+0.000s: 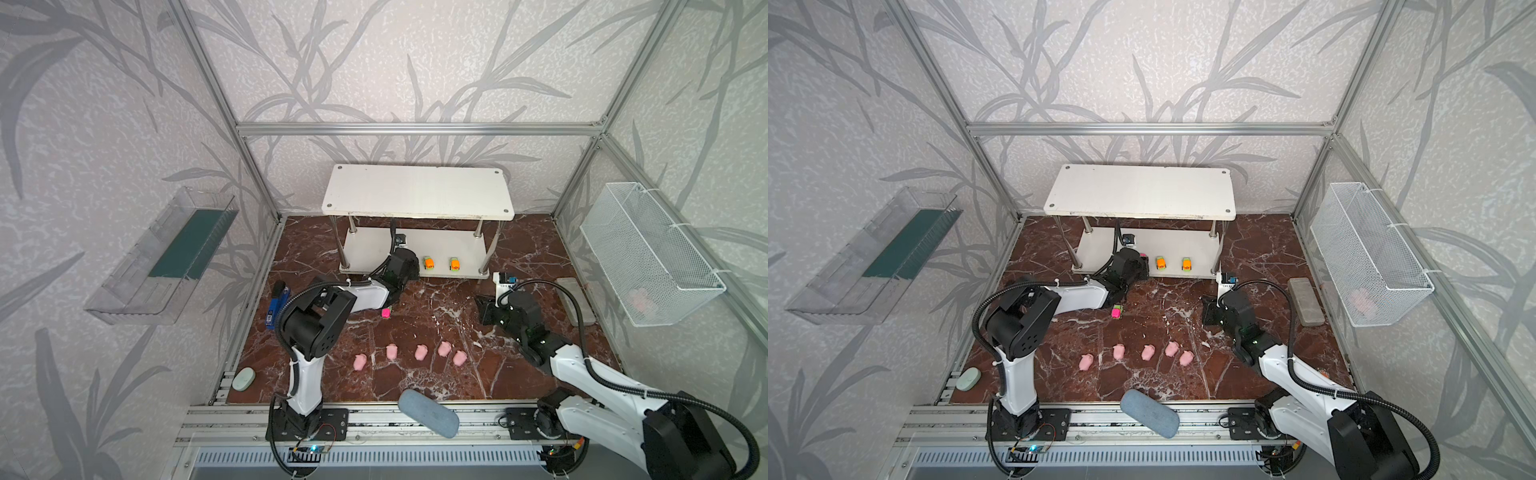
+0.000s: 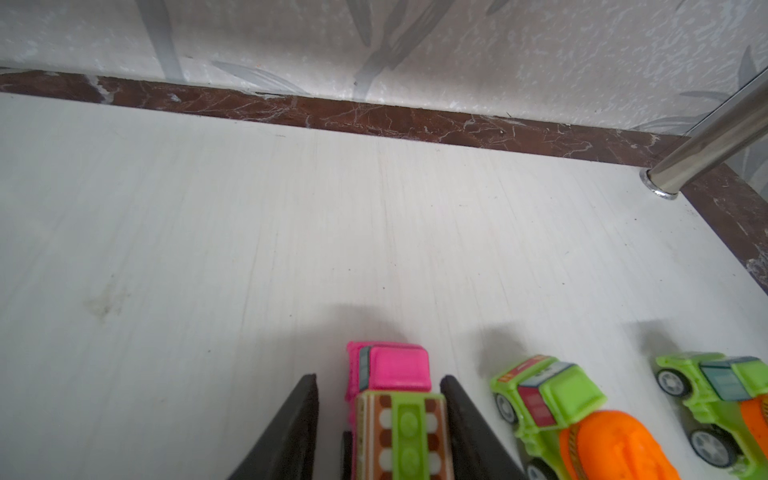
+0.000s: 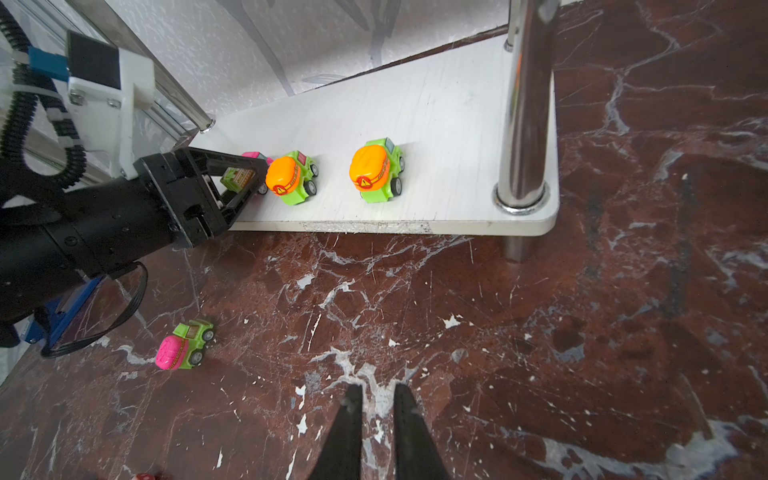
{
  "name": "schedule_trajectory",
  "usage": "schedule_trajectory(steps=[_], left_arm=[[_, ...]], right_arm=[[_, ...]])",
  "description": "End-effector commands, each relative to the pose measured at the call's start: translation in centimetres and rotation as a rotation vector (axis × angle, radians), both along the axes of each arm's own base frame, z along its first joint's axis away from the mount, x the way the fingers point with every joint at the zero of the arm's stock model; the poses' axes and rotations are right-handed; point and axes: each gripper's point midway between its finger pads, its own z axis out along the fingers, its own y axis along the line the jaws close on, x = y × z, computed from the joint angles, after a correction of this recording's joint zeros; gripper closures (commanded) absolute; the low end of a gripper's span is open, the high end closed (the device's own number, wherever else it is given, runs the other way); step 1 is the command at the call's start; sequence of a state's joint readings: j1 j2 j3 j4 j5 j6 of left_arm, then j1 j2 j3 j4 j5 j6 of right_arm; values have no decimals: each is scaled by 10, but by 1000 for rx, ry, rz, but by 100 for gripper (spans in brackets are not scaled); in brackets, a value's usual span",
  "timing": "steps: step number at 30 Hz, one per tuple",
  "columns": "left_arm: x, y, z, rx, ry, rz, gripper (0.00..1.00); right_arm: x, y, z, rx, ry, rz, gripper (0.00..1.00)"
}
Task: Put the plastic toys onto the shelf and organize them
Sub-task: 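Withdraw the left gripper from the shelf toward the last car on the floor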
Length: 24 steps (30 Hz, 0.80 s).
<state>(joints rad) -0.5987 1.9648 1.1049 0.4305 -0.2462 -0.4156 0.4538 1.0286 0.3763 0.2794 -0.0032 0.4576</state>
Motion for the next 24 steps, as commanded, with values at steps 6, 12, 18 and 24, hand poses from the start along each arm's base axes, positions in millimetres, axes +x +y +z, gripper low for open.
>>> schedule_trajectory(steps=[6, 12, 18, 24], left_arm=[[-11, 6, 39, -52, -71, -5, 48], [-32, 18, 70, -94, -132, -15, 45], [-64, 37, 93, -131, -160, -15, 44], [-120, 63, 91, -105, -124, 5, 45]], right_arm=[[0, -1, -1, 14, -3, 0, 83], [0, 0, -2, 22, -2, 1, 83], [0, 1, -1, 32, 2, 5, 83], [-1, 1, 0, 36, 6, 9, 83]])
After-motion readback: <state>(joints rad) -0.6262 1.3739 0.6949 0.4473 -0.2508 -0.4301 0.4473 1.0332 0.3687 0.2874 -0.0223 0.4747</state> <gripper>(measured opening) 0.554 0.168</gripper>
